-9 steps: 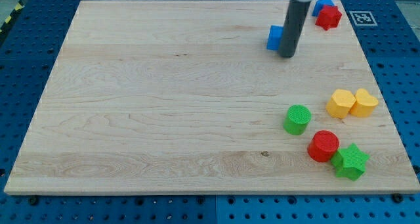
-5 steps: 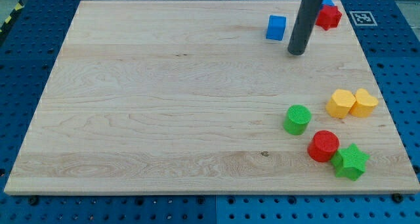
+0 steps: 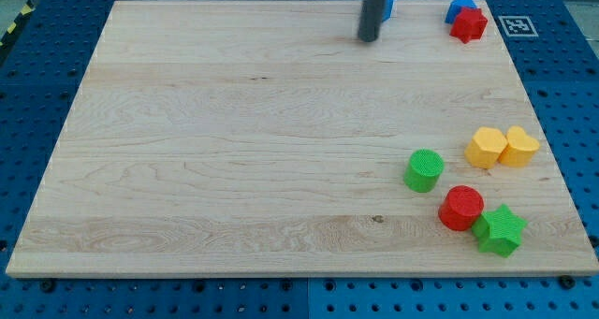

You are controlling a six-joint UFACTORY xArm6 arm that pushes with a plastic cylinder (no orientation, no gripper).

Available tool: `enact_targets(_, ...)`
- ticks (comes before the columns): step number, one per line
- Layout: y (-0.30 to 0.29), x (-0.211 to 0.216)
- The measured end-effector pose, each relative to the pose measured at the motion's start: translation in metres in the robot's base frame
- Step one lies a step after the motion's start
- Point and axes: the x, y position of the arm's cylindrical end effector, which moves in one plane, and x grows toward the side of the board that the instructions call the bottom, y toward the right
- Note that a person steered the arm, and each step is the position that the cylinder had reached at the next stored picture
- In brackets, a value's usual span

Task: Place the blue cube left to the blue triangle

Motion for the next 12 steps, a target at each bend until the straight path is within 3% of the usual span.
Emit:
enact_targets(1, -0.032, -0.043)
enact_targets(2, -0.021, -0.081)
enact_targets(4, 0.074, -0.083)
enact_targets(8, 0.028, -0.075)
enact_targets(11, 0.027, -0.025)
enact_targets(12, 0.054, -0.028)
